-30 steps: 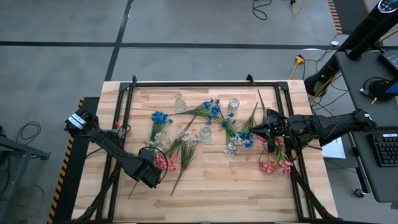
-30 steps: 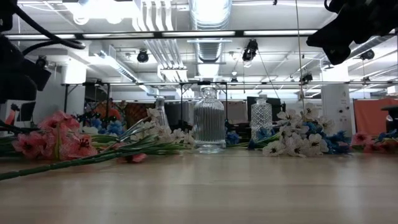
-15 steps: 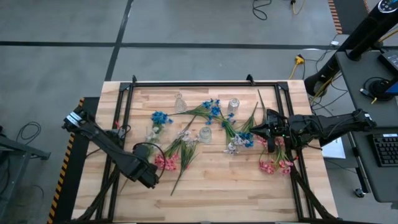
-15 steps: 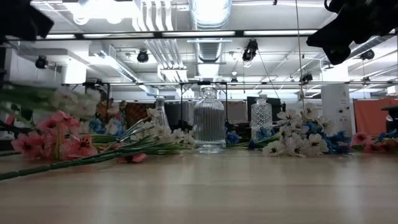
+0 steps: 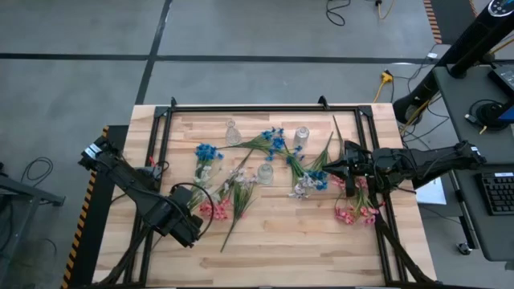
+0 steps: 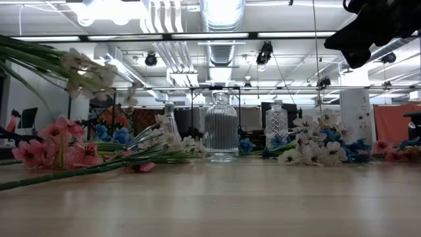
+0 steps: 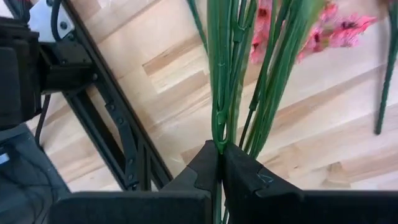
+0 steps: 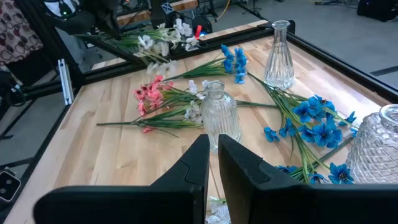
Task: Sort flowers into vase by color
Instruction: Put the left white flowers into the left transparent vase
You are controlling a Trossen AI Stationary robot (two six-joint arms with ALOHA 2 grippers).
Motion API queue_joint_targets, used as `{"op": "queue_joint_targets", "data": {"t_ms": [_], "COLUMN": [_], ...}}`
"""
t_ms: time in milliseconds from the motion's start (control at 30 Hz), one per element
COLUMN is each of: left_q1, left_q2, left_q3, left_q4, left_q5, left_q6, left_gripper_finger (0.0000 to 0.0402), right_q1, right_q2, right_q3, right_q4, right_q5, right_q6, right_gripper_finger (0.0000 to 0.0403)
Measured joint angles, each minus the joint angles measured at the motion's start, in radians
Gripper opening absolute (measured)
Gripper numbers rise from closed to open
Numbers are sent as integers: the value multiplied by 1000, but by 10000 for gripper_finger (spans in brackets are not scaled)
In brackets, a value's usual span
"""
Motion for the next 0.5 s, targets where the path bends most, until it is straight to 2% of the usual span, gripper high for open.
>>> {"op": "queue_joint_targets", "data": {"t_ms": [133,200,300,500], "left_q1": [-16,-25,-41,-66], "left_q2": [-1,-7,-18,-28], "left_q3": [-4,1,20,74], "left_q4": [79,123,173,194], "left_q5": [-15,-65,-190,-505], "left_q6": [78,100,120,178], "left_gripper_finger": [0,0,0,0], "right_q1": [0,0,0,0], "right_q2": [0,0,0,0], "right_q3": [0,0,0,0], "right_q4": [0,0,0,0], "right_q5": [0,0,-1,-4], "right_q6": [-8,-8,-9,-19], "right_gripper_finger": [28,28,28,28]}}
